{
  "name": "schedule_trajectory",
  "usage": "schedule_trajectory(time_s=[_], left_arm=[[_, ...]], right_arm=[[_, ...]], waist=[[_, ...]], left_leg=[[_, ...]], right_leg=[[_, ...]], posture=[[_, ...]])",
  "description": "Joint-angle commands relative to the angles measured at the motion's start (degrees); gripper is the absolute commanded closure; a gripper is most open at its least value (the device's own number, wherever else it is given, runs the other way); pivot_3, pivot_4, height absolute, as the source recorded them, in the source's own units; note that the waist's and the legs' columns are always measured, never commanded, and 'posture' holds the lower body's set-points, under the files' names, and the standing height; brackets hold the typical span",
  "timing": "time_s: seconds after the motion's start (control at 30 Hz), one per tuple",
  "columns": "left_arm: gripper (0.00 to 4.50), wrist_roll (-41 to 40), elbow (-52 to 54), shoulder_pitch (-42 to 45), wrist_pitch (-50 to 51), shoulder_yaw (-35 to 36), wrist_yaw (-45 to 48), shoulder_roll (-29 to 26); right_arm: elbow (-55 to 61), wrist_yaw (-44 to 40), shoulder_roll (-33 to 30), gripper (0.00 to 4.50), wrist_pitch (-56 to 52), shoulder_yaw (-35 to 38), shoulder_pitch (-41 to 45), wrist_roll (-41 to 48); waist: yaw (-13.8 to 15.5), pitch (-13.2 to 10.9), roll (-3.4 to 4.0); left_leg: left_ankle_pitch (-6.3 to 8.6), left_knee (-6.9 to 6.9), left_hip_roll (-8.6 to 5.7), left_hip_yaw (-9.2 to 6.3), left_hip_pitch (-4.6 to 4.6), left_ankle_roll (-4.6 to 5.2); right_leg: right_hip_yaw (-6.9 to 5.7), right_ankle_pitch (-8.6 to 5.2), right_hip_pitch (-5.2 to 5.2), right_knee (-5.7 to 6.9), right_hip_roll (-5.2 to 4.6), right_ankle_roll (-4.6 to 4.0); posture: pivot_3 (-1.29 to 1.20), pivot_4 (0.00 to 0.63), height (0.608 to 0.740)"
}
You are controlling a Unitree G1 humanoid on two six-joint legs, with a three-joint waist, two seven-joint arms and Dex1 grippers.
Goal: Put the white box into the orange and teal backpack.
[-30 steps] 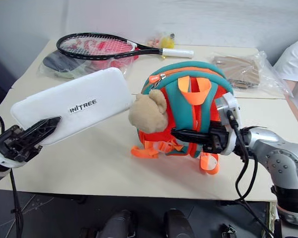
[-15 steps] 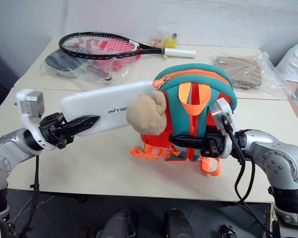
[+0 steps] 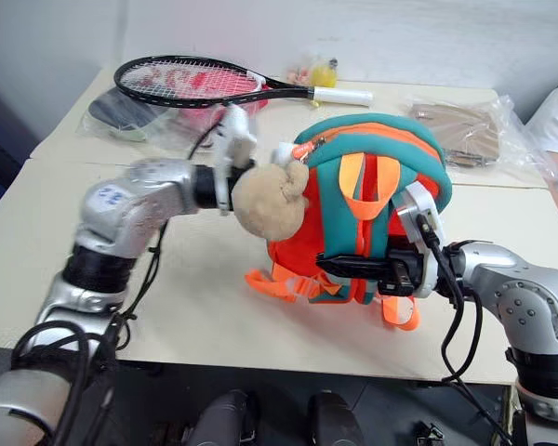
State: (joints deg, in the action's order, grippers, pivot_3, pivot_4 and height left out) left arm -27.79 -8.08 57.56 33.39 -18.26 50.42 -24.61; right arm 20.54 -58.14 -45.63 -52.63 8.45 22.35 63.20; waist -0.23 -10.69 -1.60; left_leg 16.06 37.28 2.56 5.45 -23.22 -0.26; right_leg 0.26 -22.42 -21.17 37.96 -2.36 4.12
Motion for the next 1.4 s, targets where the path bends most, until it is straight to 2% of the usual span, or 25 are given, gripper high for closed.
schedule_trajectory(time_s=[0.03,0.13,0.2,0.3,0.37,0.5,0.63,0.83,1.0,1.17,1.27,1.4], left_arm=[[3.22,3.8,-8.9,1.1,-9.6,0.6,1.5,6.7],[3.22,3.9,-12.3,1.2,-12.2,3.7,2.0,10.1],[2.51,1.9,-11.1,1.3,-7.1,6.4,2.2,9.5],[1.73,-0.8,-7.6,0.5,-2.4,9.8,4.6,6.7],[1.18,-4.1,-4.2,-0.7,2.1,12.1,9.1,2.6],[0.06,-5.1,-0.1,-4.0,3.1,12.7,18.2,-5.8],[0.06,-3.0,1.8,-8.4,1.8,12.7,26.9,-16.9],[0.06,-5.5,7.8,-13.0,1.6,19.0,24.7,-20.2],[0.06,-11.7,18.9,-14.3,5.5,22.7,14.2,-12.7],[0.06,-11.1,23.8,-16.1,4.9,21.1,5.5,-4.8],[0.56,-13.4,25.6,-17.9,5.7,21.9,3.8,-2.8],[1.68,-12.6,25.5,-19.4,4.6,22.6,3.9,-4.9]], right_arm=[[2.7,0.9,0.4,4.49,0.6,1.3,-0.2,0.9],[3.7,2.2,0.6,4.49,0.7,2.1,-1.0,1.4],[4.4,3.6,1.6,4.50,2.1,2.8,-1.4,0.7],[5.1,5.6,2.6,4.50,2.7,3.7,-2.1,1.0],[5.3,6.8,3.1,4.50,2.8,4.1,-2.6,1.3],[5.1,8.7,4.1,4.50,3.5,4.3,-3.2,0.4],[4.7,13.2,6.5,4.50,3.8,4.7,-1.2,1.6],[6.3,13.5,6.3,4.50,3.6,4.1,-2.0,1.4],[6.6,12.6,5.9,4.50,4.0,3.5,-3.2,0.5],[6.3,12.2,6.1,4.50,4.2,3.7,-3.2,0.3],[6.2,12.4,6.2,4.50,4.2,3.9,-3.1,0.4],[6.1,12.1,6.1,4.50,4.6,4.0,-3.6,-0.3]], waist=[[0.0,0.0,0.00],[0.1,0.0,0.00],[0.0,0.0,-0.01],[-0.5,0.0,0.00],[-0.9,0.0,0.00],[-1.7,0.0,0.03],[-1.7,0.0,0.03],[-1.0,0.0,0.04],[-1.0,0.0,0.04],[-1.4,0.0,0.04],[-1.5,0.0,0.05],[-1.4,0.0,0.05]], left_leg=[[-0.01,0.01,0.03,0.05,-0.04,-0.02],[-0.06,0.14,0.07,0.03,-0.17,0.02],[-0.07,0.19,0.05,0.03,-0.17,0.03],[-0.08,0.20,0.06,0.02,-0.15,0.01],[-0.13,0.14,0.08,0.01,-0.15,-0.07],[-0.19,-0.03,0.11,0.01,-0.09,-0.18],[-0.25,0.03,0.10,-0.03,-0.06,-0.20],[-0.24,0.05,0.03,-0.13,-0.09,-0.11],[-0.16,0.10,-0.03,-0.12,-0.17,0.03],[-0.19,0.15,-0.02,-0.12,-0.09,-0.01],[-0.21,0.09,0.03,-0.08,-0.05,-0.04],[-0.25,0.08,0.06,-0.11,-0.04,-0.11]], right_leg=[[0.05,0.00,-0.08,0.03,0.03,0.00],[0.04,0.00,-0.22,0.18,0.02,0.00],[0.06,0.00,-0.21,0.26,-0.01,0.00],[0.08,0.00,-0.22,0.38,0.00,0.00],[0.07,0.00,-0.29,0.48,0.01,0.00],[0.08,-0.01,-0.30,0.64,0.05,-0.01],[0.07,-0.02,-0.31,0.58,0.03,-0.05],[0.01,-0.03,-0.27,0.57,-0.08,-0.06],[0.02,-0.01,-0.22,0.61,-0.15,-0.02],[0.03,0.00,-0.20,0.60,-0.10,0.00],[0.07,0.00,-0.21,0.60,-0.02,0.00],[0.05,0.00,-0.22,0.63,0.01,-0.01]], posture=[[0.00,0.150,0.740],[0.00,0.150,0.740],[0.00,0.150,0.740],[0.00,0.150,0.740],[0.00,0.150,0.740],[0.00,0.150,0.740],[0.00,0.150,0.740],[0.00,0.150,0.740],[0.00,0.150,0.740],[0.00,0.150,0.740],[0.00,0.150,0.740],[0.00,0.150,0.740]])
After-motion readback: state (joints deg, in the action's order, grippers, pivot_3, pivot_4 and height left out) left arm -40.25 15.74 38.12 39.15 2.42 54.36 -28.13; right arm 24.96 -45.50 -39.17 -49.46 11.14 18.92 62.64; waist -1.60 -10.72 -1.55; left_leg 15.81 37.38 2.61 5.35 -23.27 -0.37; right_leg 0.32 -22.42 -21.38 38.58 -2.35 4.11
